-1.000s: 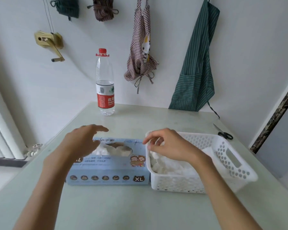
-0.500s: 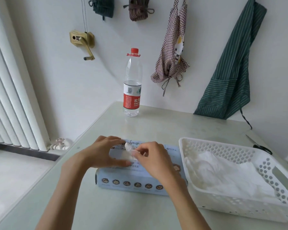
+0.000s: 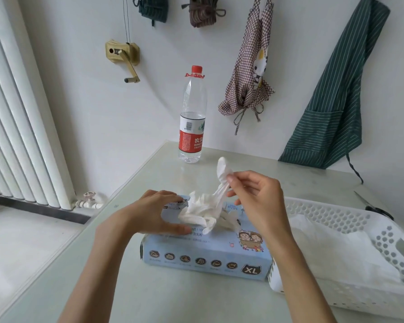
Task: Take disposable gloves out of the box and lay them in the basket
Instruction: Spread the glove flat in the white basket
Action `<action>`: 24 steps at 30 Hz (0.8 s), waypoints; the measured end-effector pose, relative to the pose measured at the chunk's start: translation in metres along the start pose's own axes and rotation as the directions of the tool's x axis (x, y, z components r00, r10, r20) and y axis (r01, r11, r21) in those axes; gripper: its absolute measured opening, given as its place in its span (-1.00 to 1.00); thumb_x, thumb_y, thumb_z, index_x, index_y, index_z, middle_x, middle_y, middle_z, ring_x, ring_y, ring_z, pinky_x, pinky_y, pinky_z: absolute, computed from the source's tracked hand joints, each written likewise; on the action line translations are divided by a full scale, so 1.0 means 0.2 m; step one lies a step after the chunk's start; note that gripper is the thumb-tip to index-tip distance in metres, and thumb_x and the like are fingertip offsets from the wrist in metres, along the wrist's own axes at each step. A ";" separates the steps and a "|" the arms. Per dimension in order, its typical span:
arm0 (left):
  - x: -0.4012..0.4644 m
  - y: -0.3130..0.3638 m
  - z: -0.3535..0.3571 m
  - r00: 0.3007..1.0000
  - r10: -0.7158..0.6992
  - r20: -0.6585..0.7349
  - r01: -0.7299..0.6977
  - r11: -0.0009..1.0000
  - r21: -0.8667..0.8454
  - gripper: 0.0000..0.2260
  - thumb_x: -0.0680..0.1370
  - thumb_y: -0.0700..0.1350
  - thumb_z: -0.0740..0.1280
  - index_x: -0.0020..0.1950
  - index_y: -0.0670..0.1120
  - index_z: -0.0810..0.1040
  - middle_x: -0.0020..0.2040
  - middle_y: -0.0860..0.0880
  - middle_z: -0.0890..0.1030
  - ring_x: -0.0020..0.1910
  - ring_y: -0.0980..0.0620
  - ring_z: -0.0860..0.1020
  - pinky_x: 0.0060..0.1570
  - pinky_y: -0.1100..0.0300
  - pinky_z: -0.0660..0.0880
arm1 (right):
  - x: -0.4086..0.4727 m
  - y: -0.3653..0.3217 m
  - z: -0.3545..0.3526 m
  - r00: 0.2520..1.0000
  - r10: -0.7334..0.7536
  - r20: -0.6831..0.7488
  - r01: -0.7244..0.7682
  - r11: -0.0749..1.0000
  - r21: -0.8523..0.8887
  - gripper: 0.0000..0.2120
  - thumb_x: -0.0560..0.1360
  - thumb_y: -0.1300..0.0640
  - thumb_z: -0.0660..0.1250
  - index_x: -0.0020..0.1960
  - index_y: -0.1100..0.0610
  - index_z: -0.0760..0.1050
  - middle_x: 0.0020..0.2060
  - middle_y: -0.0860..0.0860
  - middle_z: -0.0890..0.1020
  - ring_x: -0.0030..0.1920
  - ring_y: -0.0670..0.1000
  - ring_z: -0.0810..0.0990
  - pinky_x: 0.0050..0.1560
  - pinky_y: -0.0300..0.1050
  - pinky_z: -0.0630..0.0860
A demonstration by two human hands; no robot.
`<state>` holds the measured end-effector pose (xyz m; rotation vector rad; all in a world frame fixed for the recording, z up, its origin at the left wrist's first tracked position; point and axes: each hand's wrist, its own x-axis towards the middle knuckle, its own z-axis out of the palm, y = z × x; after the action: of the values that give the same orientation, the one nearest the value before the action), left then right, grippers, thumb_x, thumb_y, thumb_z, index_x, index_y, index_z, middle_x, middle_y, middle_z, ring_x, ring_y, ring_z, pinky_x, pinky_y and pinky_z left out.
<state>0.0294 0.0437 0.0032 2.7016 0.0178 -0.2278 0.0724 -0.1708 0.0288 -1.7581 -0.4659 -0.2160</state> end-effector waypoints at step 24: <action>0.05 0.22 0.02 0.880 0.014 -0.475 -0.170 0.943 -0.288 -0.66 0.28 0.30 0.44 -0.12 0.13 0.53 -0.17 0.25 0.61 -0.17 0.30 0.57 -0.15 0.23 0.52 | 0.00 0.13 0.02 0.985 0.163 0.059 -0.126 0.906 -0.403 -0.84 0.34 -0.10 0.52 -0.25 -0.02 0.65 -0.32 -0.16 0.65 -0.34 -0.20 0.54 -0.28 -0.29 0.44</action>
<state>0.0415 0.0028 0.0159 2.3553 0.0619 0.4292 0.0824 -0.1724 0.0043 -2.2019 -0.3713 -0.1303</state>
